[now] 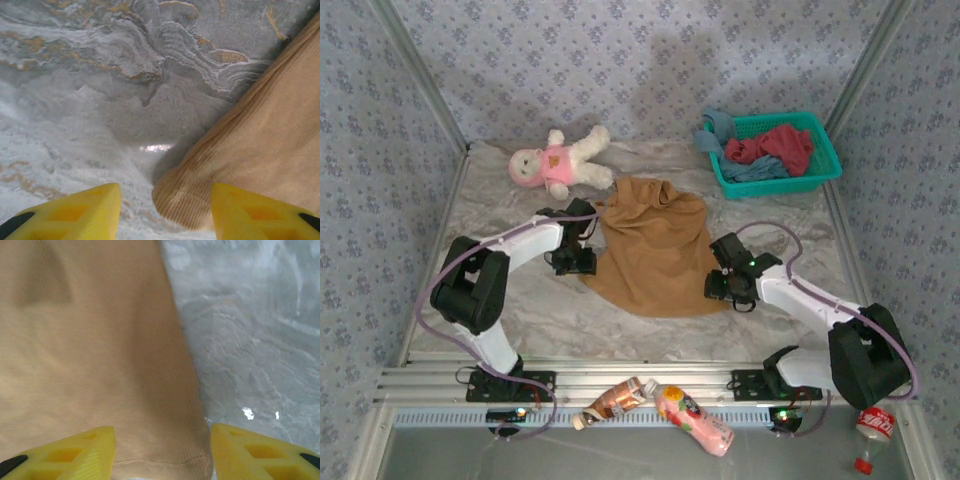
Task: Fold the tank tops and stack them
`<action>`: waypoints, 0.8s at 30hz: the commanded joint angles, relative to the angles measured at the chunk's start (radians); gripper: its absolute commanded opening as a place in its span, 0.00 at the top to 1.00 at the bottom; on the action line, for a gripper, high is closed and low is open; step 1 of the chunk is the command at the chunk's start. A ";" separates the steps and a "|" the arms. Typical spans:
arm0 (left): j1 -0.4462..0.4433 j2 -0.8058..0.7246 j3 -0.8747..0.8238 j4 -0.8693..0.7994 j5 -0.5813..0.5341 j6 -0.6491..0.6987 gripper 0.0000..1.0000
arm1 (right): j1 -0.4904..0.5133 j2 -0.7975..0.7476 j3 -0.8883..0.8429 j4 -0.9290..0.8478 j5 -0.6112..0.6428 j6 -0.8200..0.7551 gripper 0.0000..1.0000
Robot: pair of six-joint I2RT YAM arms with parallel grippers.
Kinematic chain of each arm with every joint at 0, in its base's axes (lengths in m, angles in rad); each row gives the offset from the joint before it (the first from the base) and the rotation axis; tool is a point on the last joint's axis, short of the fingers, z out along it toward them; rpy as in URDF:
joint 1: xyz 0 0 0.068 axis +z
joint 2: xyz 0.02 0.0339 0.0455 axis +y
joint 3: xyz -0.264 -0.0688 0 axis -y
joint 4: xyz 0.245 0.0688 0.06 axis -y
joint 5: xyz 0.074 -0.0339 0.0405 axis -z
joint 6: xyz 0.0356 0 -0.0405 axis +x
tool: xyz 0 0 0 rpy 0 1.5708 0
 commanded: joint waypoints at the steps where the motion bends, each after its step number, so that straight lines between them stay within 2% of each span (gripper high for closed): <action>1: 0.002 0.021 -0.008 0.037 0.025 -0.003 0.53 | -0.005 0.012 -0.021 0.040 0.028 0.053 0.45; 6: -0.007 0.041 -0.026 0.054 0.056 -0.013 0.62 | -0.025 0.058 -0.029 0.098 0.021 0.035 0.46; 9: -0.017 0.033 -0.037 0.048 0.065 -0.016 0.67 | 0.003 0.064 -0.039 0.082 0.022 0.042 0.47; 15: -0.028 0.013 -0.050 0.047 0.084 -0.027 0.91 | 0.029 0.031 -0.101 0.076 0.015 0.088 0.50; 16: -0.030 0.010 -0.043 0.041 0.084 -0.027 0.93 | 0.031 0.039 -0.111 0.086 0.009 0.096 0.52; 19: -0.029 -0.008 -0.011 0.007 0.083 -0.019 1.00 | 0.050 0.062 -0.127 0.087 0.014 0.107 0.60; 24: -0.030 -0.069 0.088 -0.107 0.043 0.006 1.00 | 0.058 -0.028 -0.094 0.066 0.039 0.106 0.84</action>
